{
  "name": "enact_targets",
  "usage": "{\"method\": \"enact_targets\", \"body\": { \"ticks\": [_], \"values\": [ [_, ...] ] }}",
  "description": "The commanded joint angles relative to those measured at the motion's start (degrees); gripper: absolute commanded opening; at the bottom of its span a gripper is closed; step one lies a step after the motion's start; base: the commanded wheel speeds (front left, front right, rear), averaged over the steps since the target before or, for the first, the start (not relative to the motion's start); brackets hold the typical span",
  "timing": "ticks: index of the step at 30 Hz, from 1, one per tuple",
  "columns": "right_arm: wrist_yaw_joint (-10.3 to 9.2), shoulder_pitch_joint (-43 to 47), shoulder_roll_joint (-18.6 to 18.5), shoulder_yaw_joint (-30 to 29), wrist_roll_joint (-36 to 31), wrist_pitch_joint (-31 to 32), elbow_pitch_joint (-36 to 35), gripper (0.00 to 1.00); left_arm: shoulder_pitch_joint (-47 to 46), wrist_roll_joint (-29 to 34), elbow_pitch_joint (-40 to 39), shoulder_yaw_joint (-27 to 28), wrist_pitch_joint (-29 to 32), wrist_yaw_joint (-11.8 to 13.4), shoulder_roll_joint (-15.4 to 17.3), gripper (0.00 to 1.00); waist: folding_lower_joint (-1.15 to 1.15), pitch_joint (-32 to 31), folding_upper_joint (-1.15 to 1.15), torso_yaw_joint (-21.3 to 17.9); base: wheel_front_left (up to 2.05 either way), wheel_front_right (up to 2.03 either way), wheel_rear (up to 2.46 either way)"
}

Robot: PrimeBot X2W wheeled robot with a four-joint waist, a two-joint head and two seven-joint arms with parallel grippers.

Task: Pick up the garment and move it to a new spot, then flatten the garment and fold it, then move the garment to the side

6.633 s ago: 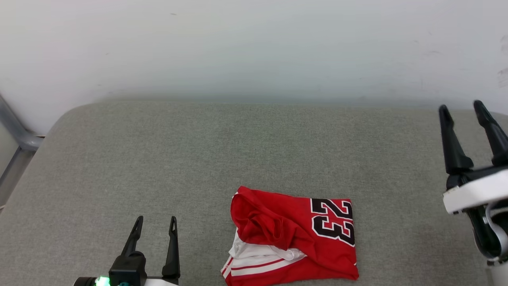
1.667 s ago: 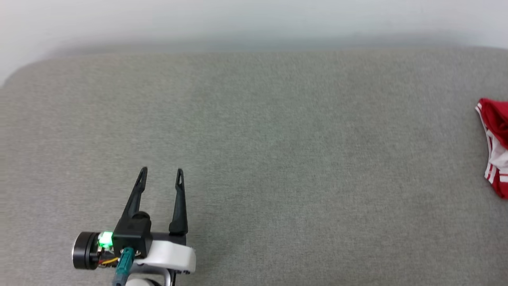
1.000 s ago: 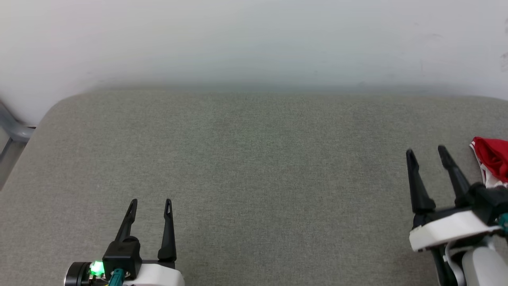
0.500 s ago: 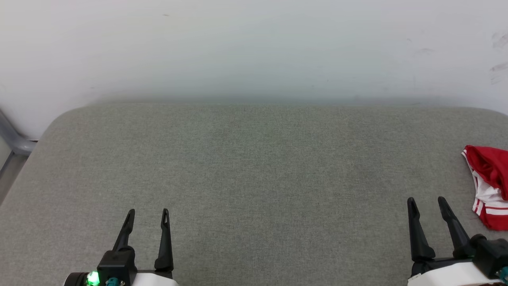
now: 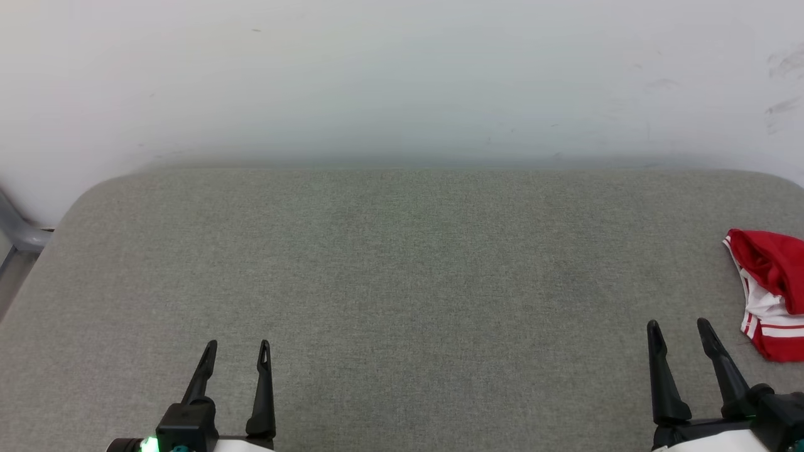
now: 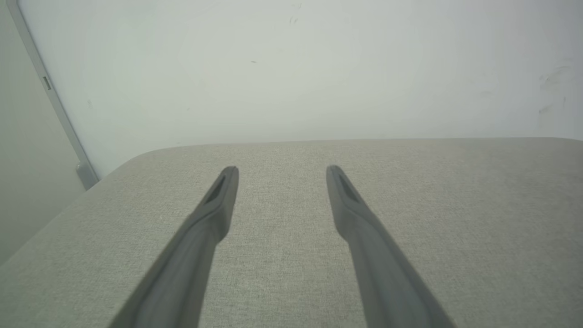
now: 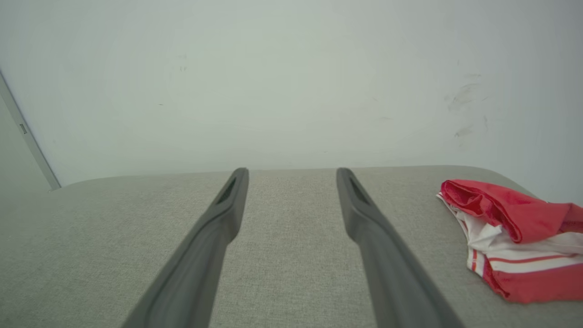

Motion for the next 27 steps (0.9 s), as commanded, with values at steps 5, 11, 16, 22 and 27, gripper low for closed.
{"method": "enact_targets", "body": {
  "ticks": [5,11,16,22,27],
  "values": [
    [-0.06,0.9,0.4,-0.3,-0.6,-0.1,-0.3,1.00,0.3,0.3,0.3,0.3,-0.1,-0.4,-0.3,1.00,0.00,0.1,0.00,0.0,0.00,0.00,0.00],
    [0.00,0.6,0.2,0.0,-0.6,0.1,1.3,0.00,0.4,0.0,2.0,0.0,0.1,-0.5,-0.2,0.00,0.01,0.2,0.00,0.1,0.00,0.00,0.00],
    [0.00,0.1,0.2,0.1,3.5,1.0,2.6,0.00,-0.1,-4.3,3.5,0.5,1.4,-0.9,-0.3,0.00,0.01,0.2,0.00,0.0,0.00,0.00,0.00],
    [0.00,-1.2,0.0,0.0,10.4,2.5,3.5,0.00,-1.2,-11.4,4.0,1.3,3.1,-1.7,-0.4,0.00,0.01,0.3,0.00,0.0,0.00,0.00,0.00],
    [0.00,-2.1,-0.1,0.0,15.7,3.8,4.2,0.00,-2.0,-17.0,4.4,1.8,4.4,-2.2,-0.5,0.00,0.01,0.4,0.00,-0.1,0.00,0.00,0.00]
  ]
}}
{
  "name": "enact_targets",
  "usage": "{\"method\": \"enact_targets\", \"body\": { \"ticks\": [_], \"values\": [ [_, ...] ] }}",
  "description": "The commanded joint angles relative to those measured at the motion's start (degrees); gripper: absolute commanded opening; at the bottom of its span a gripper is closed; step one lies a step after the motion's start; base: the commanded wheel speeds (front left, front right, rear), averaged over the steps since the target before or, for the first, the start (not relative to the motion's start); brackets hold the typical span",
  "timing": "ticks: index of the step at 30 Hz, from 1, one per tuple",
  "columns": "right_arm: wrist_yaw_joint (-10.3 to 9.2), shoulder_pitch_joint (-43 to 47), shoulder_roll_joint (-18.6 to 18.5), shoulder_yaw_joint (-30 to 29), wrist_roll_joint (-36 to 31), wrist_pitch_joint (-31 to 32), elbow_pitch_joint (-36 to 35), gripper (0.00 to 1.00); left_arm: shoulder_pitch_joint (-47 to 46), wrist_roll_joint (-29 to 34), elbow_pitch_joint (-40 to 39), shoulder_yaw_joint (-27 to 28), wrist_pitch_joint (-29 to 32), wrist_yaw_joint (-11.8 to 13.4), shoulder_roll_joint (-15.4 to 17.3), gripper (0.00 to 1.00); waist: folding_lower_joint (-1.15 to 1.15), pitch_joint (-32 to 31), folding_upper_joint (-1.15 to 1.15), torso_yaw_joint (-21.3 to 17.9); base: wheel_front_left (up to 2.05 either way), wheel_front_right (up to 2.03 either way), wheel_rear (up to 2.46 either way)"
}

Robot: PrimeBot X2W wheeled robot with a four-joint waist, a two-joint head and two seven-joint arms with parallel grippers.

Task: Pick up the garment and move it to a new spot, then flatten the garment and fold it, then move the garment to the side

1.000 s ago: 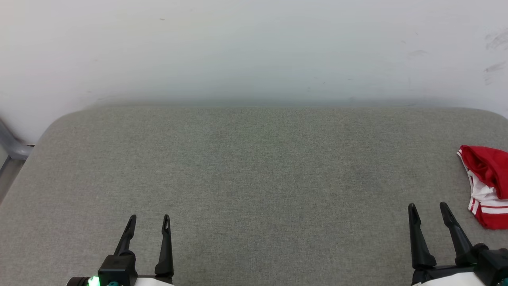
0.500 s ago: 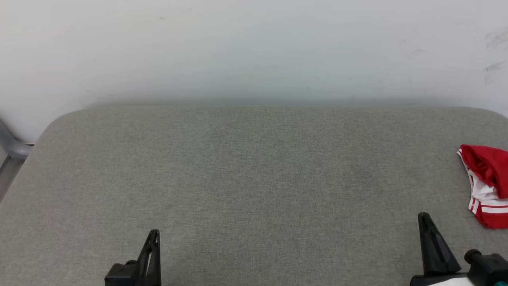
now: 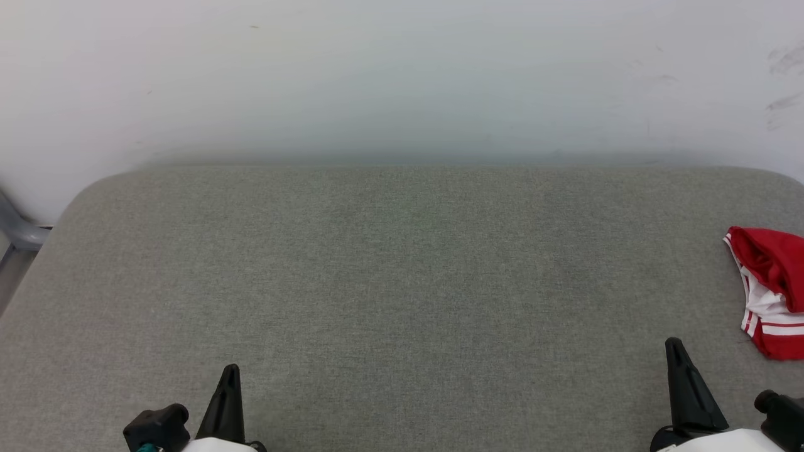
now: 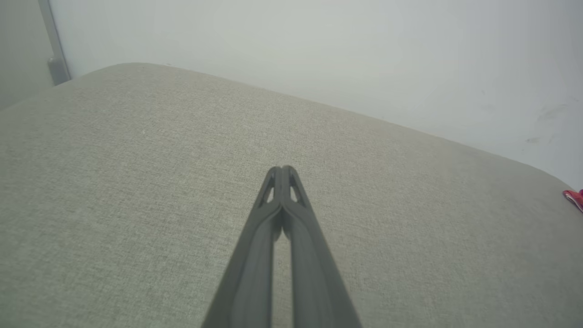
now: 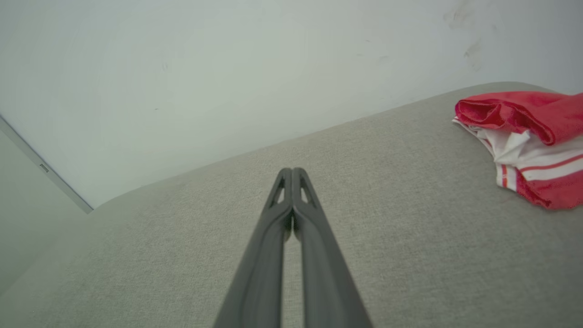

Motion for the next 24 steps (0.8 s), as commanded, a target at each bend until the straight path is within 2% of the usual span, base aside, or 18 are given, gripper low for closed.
{"method": "enact_targets", "body": {
  "ticks": [1,24],
  "values": [
    [0.00,-1.9,-0.3,-0.2,2.7,0.4,-0.5,0.00,-1.9,-2.6,-0.6,0.4,0.5,-0.4,0.0,0.00,0.00,0.0,0.00,0.0,0.00,0.00,0.00],
    [-0.01,-5.5,-0.5,-0.6,23.3,5.4,2.2,0.00,-5.4,-24.2,1.3,2.8,5.7,-2.7,-0.3,0.00,0.00,0.5,0.00,-0.3,0.00,0.00,0.00]
  ]
}}
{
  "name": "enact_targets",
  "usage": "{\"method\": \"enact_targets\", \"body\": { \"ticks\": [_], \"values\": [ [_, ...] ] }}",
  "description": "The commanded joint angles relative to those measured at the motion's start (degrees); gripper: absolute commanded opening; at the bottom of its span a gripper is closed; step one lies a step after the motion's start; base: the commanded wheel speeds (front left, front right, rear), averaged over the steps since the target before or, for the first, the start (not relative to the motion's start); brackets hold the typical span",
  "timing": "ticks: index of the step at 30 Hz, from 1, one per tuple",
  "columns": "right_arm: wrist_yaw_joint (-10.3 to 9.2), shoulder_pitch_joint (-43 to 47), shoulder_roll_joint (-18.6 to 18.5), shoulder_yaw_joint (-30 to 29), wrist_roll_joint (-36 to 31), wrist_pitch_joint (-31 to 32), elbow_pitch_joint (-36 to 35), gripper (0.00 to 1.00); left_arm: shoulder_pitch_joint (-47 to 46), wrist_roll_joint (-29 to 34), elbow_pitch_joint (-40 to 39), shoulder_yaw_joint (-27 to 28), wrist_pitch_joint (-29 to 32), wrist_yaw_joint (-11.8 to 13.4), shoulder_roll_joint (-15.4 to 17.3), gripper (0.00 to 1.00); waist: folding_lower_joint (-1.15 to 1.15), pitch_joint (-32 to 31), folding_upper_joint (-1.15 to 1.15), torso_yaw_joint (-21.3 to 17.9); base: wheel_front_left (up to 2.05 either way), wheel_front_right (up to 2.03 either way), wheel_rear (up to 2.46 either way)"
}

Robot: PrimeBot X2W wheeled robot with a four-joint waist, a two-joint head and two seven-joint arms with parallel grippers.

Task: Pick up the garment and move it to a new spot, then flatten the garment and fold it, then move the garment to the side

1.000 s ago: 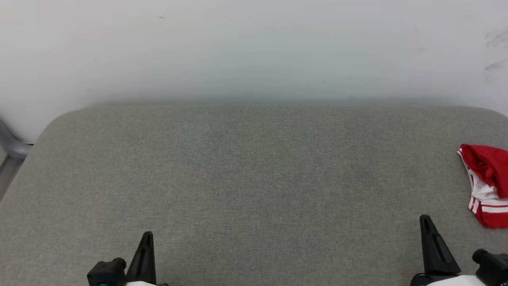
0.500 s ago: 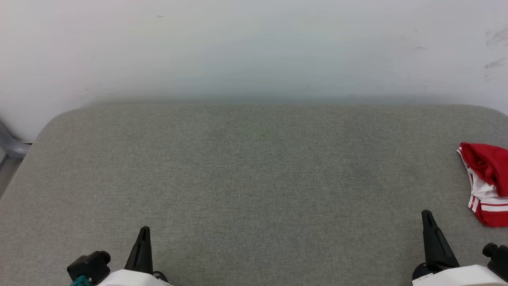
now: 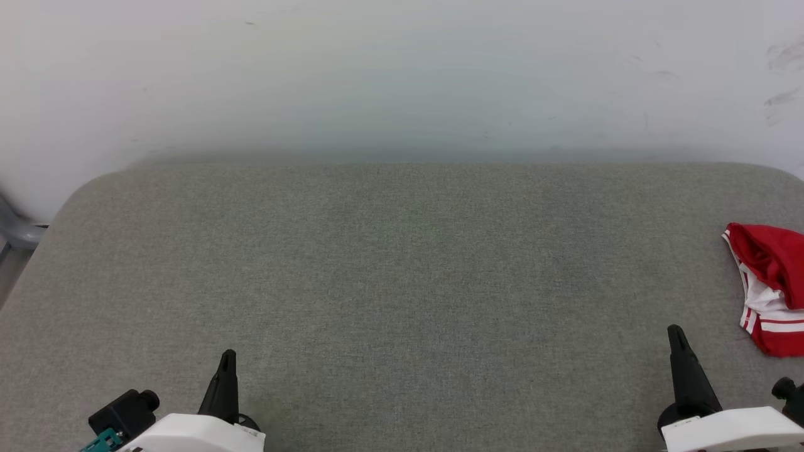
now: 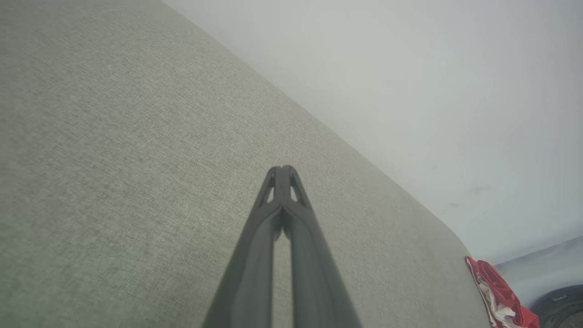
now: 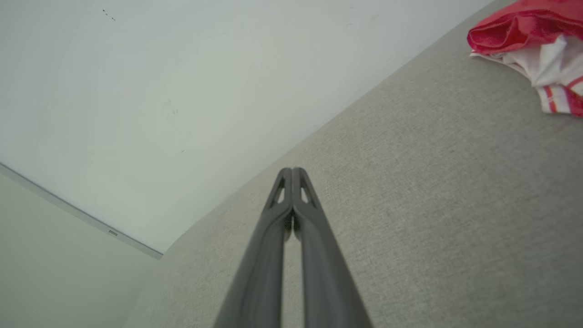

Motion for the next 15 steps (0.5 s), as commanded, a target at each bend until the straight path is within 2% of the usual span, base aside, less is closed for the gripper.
{"method": "enact_targets", "body": {
  "ticks": [1,15],
  "values": [
    [-0.01,-2.1,-0.4,-0.2,2.3,0.5,-0.3,0.00,-1.8,-2.3,-0.5,0.5,0.5,-0.5,0.2,0.00,0.00,0.0,0.00,0.0,0.00,0.00,0.00],
    [-0.01,-3.8,-0.4,-0.5,12.4,3.1,1.1,0.00,-3.6,-13.0,0.5,1.7,3.1,-1.6,0.0,0.00,-0.01,0.3,0.00,-0.2,0.00,0.00,0.00]
  ]
}}
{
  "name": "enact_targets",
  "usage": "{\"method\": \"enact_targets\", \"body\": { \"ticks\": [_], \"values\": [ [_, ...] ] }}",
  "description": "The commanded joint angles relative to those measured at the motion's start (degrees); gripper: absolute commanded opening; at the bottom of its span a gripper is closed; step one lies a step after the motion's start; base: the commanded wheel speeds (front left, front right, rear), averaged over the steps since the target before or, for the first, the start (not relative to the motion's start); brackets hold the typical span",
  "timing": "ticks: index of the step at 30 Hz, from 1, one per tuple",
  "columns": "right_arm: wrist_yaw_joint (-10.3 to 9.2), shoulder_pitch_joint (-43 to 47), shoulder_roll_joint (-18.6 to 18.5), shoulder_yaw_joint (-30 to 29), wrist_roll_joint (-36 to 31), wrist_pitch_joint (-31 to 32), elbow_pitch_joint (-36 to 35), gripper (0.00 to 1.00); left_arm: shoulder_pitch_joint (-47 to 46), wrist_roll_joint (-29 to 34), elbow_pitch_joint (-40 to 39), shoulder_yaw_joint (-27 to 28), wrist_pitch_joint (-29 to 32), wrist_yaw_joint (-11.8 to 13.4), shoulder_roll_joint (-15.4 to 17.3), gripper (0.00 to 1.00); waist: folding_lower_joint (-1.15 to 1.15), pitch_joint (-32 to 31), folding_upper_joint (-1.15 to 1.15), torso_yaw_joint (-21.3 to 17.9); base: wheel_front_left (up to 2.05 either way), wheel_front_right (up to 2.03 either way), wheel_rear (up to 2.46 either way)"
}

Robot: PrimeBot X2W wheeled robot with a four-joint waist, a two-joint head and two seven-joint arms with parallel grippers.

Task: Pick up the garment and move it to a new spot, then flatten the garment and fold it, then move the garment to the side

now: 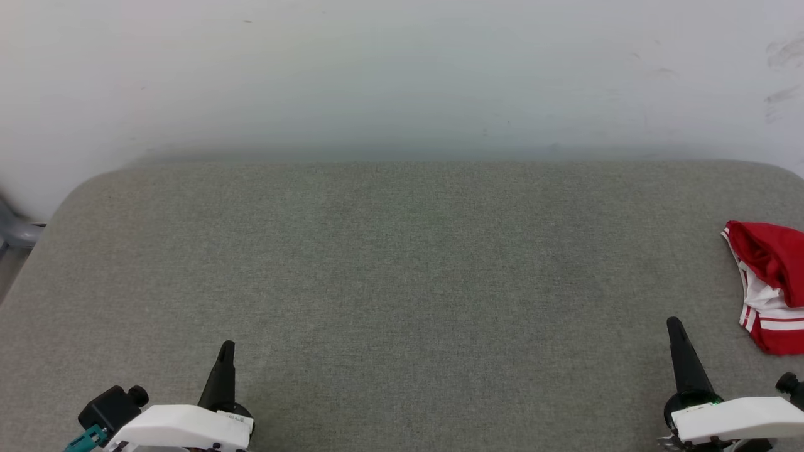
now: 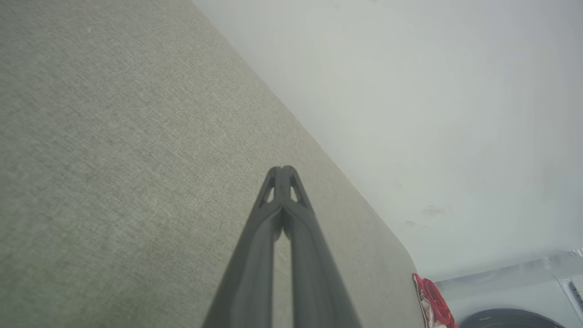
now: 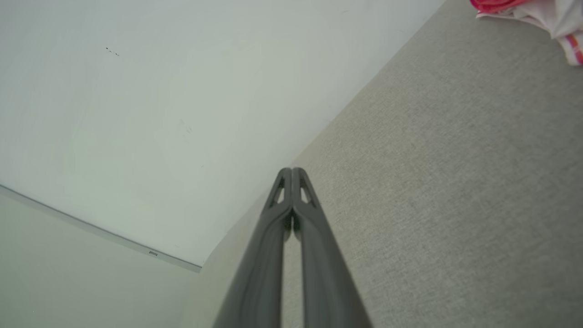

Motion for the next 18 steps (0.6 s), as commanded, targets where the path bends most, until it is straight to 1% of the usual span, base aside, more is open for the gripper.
{"method": "enact_targets", "body": {
  "ticks": [1,18],
  "values": [
    [0.00,-1.9,-0.4,-0.2,2.1,0.5,-0.2,0.00,-1.7,-2.2,-0.4,0.4,0.5,-0.5,0.1,0.00,-0.01,0.0,0.00,0.0,0.00,0.00,0.00],
    [-0.01,-3.4,-0.3,-0.5,12.0,3.1,1.1,0.00,-3.3,-12.6,0.6,1.5,3.0,-1.6,-0.1,0.00,-0.01,0.3,0.00,-0.2,0.00,0.00,0.00]
  ]
}}
